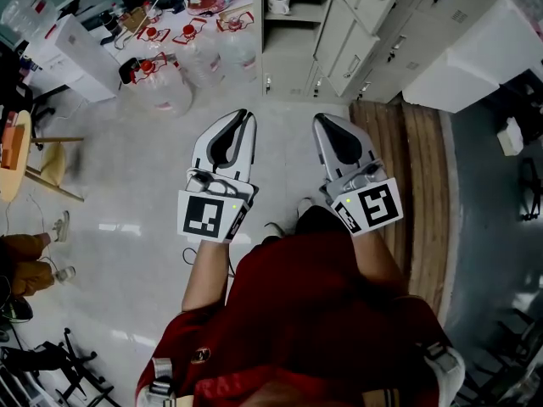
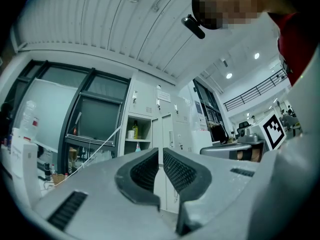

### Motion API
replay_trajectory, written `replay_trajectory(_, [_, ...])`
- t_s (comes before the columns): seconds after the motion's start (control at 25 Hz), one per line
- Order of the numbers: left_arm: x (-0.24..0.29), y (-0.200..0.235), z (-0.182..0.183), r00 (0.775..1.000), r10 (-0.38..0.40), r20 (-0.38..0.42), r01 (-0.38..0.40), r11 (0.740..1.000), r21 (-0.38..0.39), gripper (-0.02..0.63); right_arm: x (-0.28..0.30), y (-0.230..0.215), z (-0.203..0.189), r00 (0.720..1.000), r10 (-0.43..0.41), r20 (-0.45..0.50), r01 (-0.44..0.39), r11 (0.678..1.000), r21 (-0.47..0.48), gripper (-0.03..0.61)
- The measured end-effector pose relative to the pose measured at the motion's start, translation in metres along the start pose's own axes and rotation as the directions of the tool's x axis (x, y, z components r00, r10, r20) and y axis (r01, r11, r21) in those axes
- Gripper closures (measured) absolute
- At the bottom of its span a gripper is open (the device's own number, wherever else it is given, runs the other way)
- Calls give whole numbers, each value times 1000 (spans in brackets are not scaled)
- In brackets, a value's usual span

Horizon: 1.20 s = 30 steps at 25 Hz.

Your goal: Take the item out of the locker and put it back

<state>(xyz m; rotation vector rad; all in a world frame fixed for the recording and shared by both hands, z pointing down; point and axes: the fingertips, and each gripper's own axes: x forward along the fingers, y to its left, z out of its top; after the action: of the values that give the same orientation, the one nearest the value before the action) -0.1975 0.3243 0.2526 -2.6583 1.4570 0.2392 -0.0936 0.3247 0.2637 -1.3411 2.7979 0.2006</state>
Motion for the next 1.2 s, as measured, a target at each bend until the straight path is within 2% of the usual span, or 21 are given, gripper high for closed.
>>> replay_trajectory(0.24, [3, 12, -7, 1000, 23, -15, -23, 1000, -6, 557, 6, -2, -4, 1000, -6, -13, 6, 1000, -4, 581])
replay_trajectory(0.56, [28, 26, -20, 998, 49, -43, -48, 999, 14, 515, 27, -26, -12, 1000, -12, 0, 12, 1000, 5, 581])
replay_trajectory(0.96, [109, 51, -48, 993, 68, -95, -65, 997, 33, 509, 76, -100, -27, 999, -31, 11, 31, 999, -37, 581])
replay_trajectory(1.2, [169, 72, -67, 991, 89, -101, -86, 996, 37, 500, 113, -148, -40, 1000, -25, 6, 25, 999, -27, 581])
